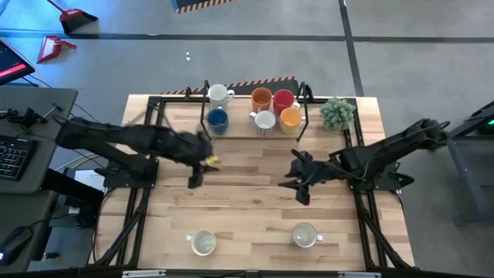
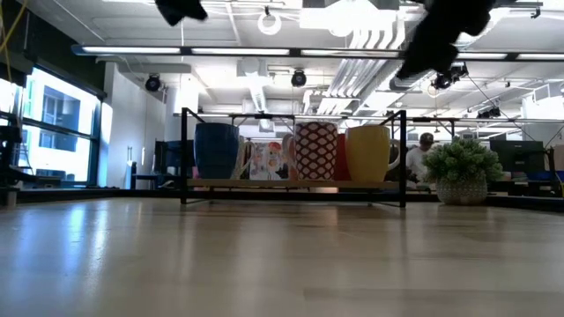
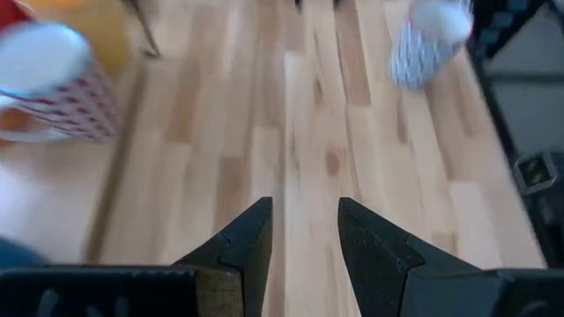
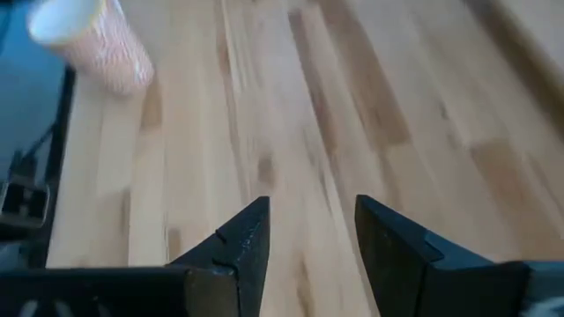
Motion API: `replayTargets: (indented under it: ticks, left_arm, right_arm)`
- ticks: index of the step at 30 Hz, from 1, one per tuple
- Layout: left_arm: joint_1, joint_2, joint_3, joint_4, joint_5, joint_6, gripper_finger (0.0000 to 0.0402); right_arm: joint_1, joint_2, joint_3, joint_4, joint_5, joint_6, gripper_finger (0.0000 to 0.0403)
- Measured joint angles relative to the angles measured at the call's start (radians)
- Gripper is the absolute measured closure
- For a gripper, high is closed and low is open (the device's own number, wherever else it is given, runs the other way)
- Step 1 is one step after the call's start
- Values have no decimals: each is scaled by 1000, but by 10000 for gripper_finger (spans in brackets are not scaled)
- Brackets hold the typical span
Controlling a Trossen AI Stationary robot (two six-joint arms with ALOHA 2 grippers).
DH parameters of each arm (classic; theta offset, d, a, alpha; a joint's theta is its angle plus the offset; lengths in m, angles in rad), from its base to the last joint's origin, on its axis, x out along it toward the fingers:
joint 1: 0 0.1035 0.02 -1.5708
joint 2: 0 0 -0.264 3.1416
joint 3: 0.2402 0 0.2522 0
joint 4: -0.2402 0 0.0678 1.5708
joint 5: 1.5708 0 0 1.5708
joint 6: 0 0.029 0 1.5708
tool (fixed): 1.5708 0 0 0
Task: Place coffee mugs
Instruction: Move the white gray mug to the center of the table
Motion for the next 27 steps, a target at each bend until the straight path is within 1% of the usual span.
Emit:
replayTargets:
  ticks: [5, 9, 17, 22, 24, 27]
  left_arm:
    - [-65, 142, -1, 6, -26, -2, 282]
    - [-104, 202, -1, 18, -38, -36, 282]
    - [-124, 208, 0, 33, -70, -110, 282]
    - [-123, 200, 0, 28, -81, -114, 282]
    - [-123, 194, 0, 29, -83, -114, 282]
    - [-123, 192, 0, 29, -84, -114, 282]
  right_arm:
    - [75, -14, 0, -97, -47, 50, 256]
    - [162, -15, 1, -103, -87, 115, 256]
    - [300, -2, 3, -122, -86, 267, 262]
    - [353, 64, 3, -90, -84, 335, 280]
    - [368, 97, 3, -46, -111, 347, 287]
    - [382, 134, 3, -38, -140, 384, 295]
